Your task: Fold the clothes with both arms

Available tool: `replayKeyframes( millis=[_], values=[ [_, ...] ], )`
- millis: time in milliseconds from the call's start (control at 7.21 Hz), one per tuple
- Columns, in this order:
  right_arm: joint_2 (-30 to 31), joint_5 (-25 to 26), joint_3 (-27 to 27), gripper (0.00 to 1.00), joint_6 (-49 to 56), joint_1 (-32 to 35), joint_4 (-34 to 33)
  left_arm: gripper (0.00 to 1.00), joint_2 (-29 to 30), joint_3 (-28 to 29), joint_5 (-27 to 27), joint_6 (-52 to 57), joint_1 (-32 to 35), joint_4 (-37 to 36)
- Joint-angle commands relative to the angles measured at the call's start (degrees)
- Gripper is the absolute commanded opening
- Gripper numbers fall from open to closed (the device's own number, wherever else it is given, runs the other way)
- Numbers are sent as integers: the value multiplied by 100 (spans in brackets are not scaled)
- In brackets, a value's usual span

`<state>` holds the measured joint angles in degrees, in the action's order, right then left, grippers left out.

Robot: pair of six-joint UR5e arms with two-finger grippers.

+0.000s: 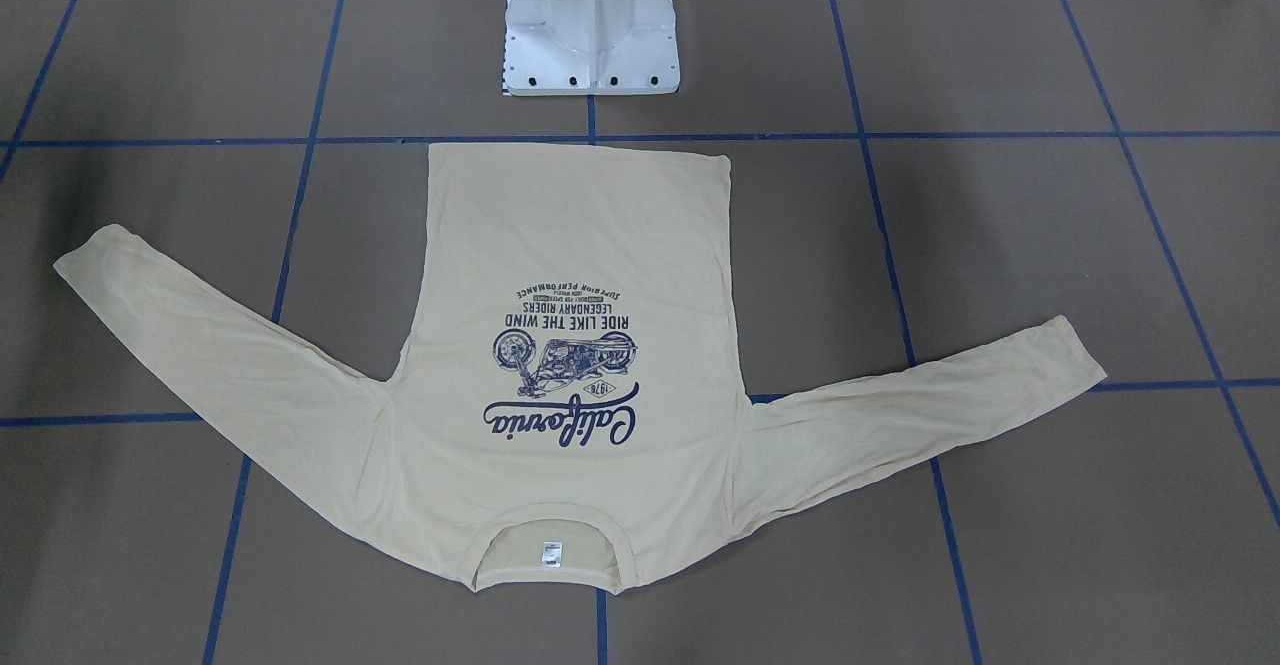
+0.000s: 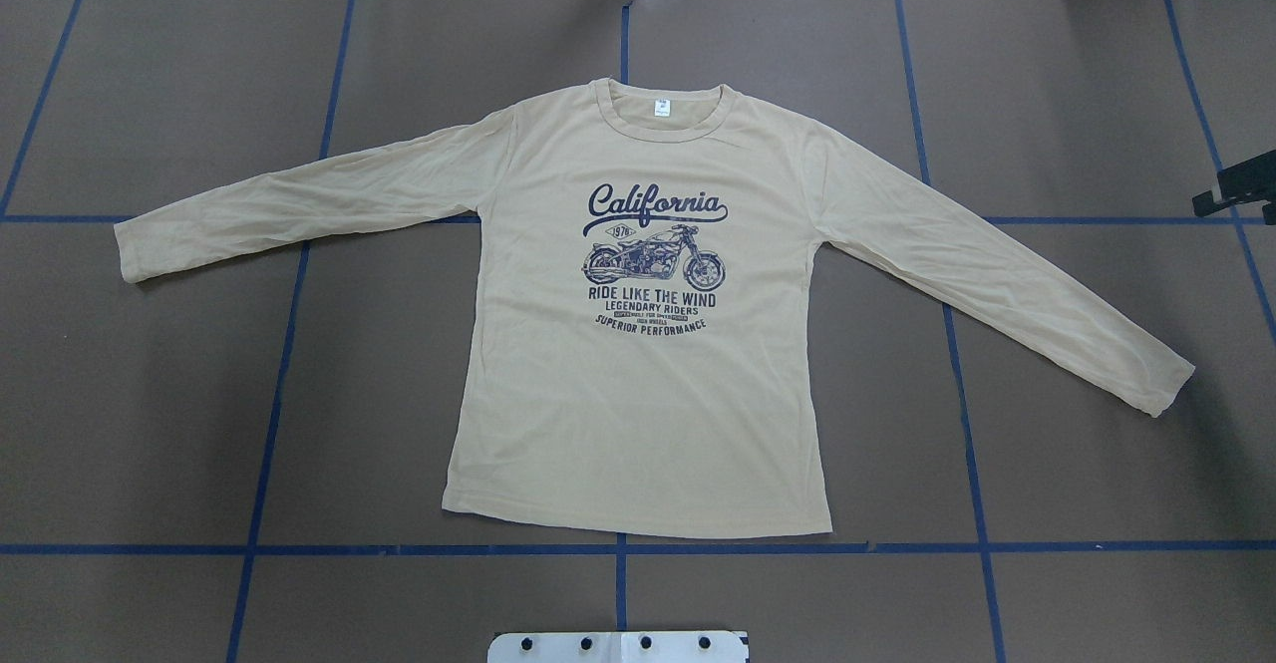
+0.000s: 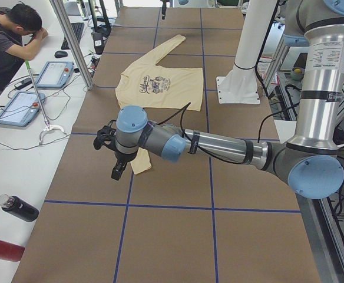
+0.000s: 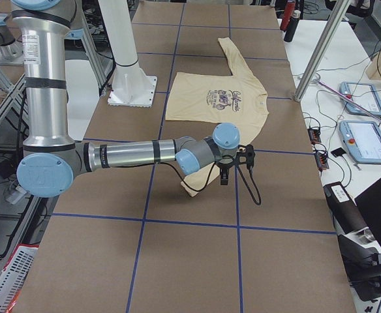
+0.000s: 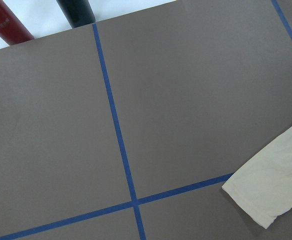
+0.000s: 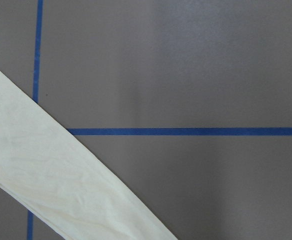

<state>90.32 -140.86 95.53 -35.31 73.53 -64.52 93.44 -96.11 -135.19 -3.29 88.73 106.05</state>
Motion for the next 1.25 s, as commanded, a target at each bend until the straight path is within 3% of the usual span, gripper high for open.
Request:
replayKeyframes(
  millis=[0, 139, 416, 555, 832, 1109],
  values=[
    [55, 423, 132, 100, -802, -732, 300, 100, -36, -14, -60, 30, -22, 29],
    [238, 514, 237, 100, -811, -778, 335, 100, -54, -5, -60, -4, -22, 160],
    [791, 1503, 493, 100, -741, -1171, 483, 100, -159, -66, -60, -5, -22, 188],
    [924, 1665, 484, 100, -775, -1322, 545, 100, -151, -66, -60, -13, -22, 222],
    [1363, 1675, 458, 100, -846, -1656, 1316, 100, -151, -75, -7, -198, -40, 450],
    [1453, 1833, 406, 100, -863, -2008, 1441, 100, -151, -57, -7, -216, -49, 460]
  ],
)
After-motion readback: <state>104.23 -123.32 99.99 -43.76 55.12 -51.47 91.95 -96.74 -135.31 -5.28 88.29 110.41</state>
